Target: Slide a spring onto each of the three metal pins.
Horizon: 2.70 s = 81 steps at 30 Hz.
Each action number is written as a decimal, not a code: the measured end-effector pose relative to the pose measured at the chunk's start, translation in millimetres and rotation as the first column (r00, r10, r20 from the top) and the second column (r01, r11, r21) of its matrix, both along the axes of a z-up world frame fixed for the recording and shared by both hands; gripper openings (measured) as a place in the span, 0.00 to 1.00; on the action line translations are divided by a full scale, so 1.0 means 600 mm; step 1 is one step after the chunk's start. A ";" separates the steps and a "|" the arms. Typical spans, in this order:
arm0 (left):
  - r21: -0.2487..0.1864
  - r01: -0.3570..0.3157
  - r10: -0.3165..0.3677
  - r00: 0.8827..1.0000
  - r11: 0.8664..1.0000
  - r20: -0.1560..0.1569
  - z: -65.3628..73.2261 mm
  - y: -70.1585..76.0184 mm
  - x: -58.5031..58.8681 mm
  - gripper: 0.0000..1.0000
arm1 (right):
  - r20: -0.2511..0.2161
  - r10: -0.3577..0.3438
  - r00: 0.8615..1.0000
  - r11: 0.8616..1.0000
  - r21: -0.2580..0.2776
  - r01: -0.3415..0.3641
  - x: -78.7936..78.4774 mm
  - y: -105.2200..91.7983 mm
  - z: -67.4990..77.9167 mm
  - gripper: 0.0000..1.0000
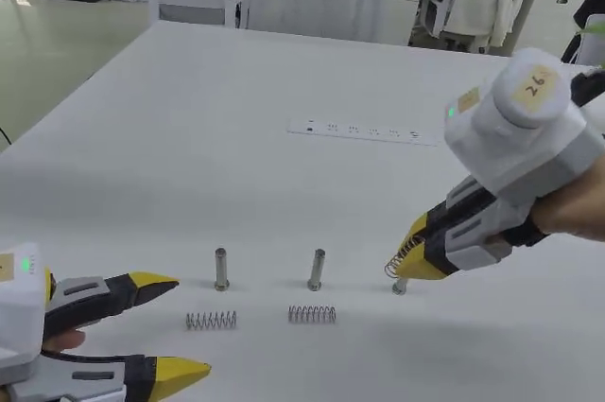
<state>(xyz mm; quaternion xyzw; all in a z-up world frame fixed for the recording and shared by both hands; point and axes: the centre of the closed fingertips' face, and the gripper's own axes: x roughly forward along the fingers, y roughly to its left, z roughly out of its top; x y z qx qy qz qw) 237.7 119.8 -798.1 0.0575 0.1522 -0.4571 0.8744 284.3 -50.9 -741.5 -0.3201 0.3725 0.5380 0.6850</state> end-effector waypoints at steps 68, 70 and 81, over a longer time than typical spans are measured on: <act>0.059 -0.002 0.001 1.000 0.998 0.020 -0.006 0.004 -0.003 0.68 | -0.059 -0.016 0.998 0.971 -0.239 0.001 0.085 -0.051 -0.133 0.09; 0.059 -0.002 0.001 1.000 0.998 0.019 -0.006 0.004 -0.003 0.68 | -0.062 -0.014 0.998 0.970 -0.242 -0.002 0.085 -0.050 -0.140 0.09; 0.060 -0.001 0.000 1.000 0.998 0.022 -0.004 0.003 -0.003 0.67 | -0.078 -0.024 0.997 0.968 -0.252 0.004 0.091 -0.051 -0.173 0.09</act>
